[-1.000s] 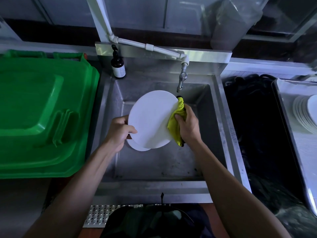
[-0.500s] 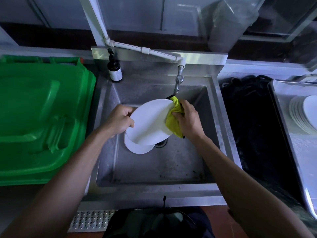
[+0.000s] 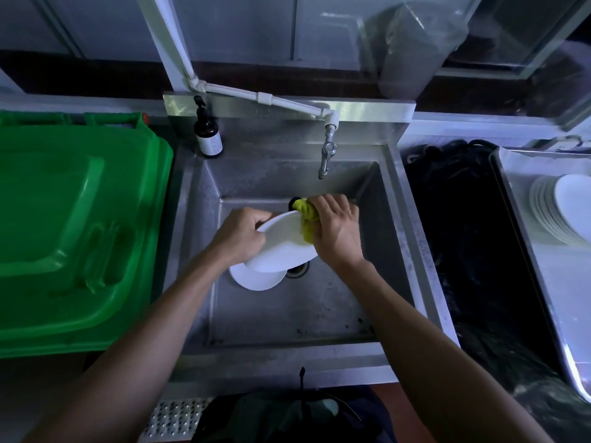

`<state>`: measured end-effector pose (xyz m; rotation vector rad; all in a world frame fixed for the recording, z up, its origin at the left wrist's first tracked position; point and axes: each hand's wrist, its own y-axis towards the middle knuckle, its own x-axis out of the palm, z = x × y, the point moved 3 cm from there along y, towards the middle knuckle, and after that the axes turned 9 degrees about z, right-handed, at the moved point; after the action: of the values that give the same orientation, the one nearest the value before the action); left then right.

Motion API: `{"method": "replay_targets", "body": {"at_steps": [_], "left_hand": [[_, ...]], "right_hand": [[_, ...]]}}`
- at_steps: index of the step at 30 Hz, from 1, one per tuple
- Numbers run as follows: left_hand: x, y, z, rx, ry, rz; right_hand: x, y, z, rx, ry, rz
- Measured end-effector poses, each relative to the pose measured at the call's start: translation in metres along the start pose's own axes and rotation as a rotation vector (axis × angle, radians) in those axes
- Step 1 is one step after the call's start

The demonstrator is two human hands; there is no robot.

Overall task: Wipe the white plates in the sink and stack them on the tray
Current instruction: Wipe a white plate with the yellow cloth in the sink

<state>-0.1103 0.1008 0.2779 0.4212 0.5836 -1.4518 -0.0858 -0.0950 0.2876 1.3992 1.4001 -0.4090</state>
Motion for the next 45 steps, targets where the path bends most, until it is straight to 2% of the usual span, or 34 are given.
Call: {"method": "replay_targets", "body": {"at_steps": [3, 5, 7, 9, 11, 12, 13, 15, 20, 23, 27, 32, 38, 40, 45], "left_hand": [[0.007, -0.016, -0.011, -0.025, -0.126, 0.160], [0.013, -0.030, -0.029, -0.111, -0.223, 0.301], [0.021, -0.047, -0.049, -0.344, -0.401, 0.445], [0.032, -0.065, -0.065, -0.676, -0.665, 0.503], [0.044, -0.076, -0.067, -0.918, -0.966, 0.367], [0.049, -0.077, -0.063, -0.973, -1.117, 0.252], [0.050, -0.077, -0.057, -0.986, -1.250, 0.152], [0.048, -0.069, -0.044, -0.971, -1.395, 0.068], [0.037, -0.049, -0.020, -1.033, -1.408, 0.137], [0.036, -0.046, -0.014, -1.054, -1.496, 0.201], [0.035, -0.042, -0.014, -1.029, -1.519, 0.306], [0.029, -0.037, -0.026, -0.972, -1.325, 0.386], [0.035, -0.036, -0.034, -0.865, -1.127, 0.383], [0.040, -0.038, -0.034, -0.865, -1.108, 0.363], [0.051, -0.041, -0.033, -0.847, -1.123, 0.307]], "right_hand": [[-0.001, -0.005, 0.003, 0.039, -0.013, 0.056], [-0.001, -0.007, 0.008, 0.086, -0.011, 0.095], [-0.002, -0.010, 0.013, 0.122, 0.006, 0.144], [-0.003, -0.012, 0.014, 0.139, 0.023, 0.187], [-0.002, -0.014, 0.013, 0.141, 0.031, 0.220], [-0.001, -0.016, 0.011, 0.138, 0.033, 0.232], [-0.001, -0.016, 0.009, 0.130, 0.036, 0.239], [0.000, -0.019, 0.004, 0.100, 0.045, 0.246], [0.001, -0.031, -0.001, 0.031, 0.060, 0.241], [0.001, -0.037, 0.001, -0.021, 0.081, 0.208], [0.000, -0.046, 0.013, -0.099, 0.104, 0.063], [0.000, -0.056, 0.018, -0.113, 0.118, -0.113], [-0.005, -0.042, -0.008, -0.003, 0.228, -0.157], [-0.003, -0.034, -0.022, 0.040, 0.288, -0.135], [0.011, -0.026, -0.030, 0.226, 0.385, -0.198]]}}
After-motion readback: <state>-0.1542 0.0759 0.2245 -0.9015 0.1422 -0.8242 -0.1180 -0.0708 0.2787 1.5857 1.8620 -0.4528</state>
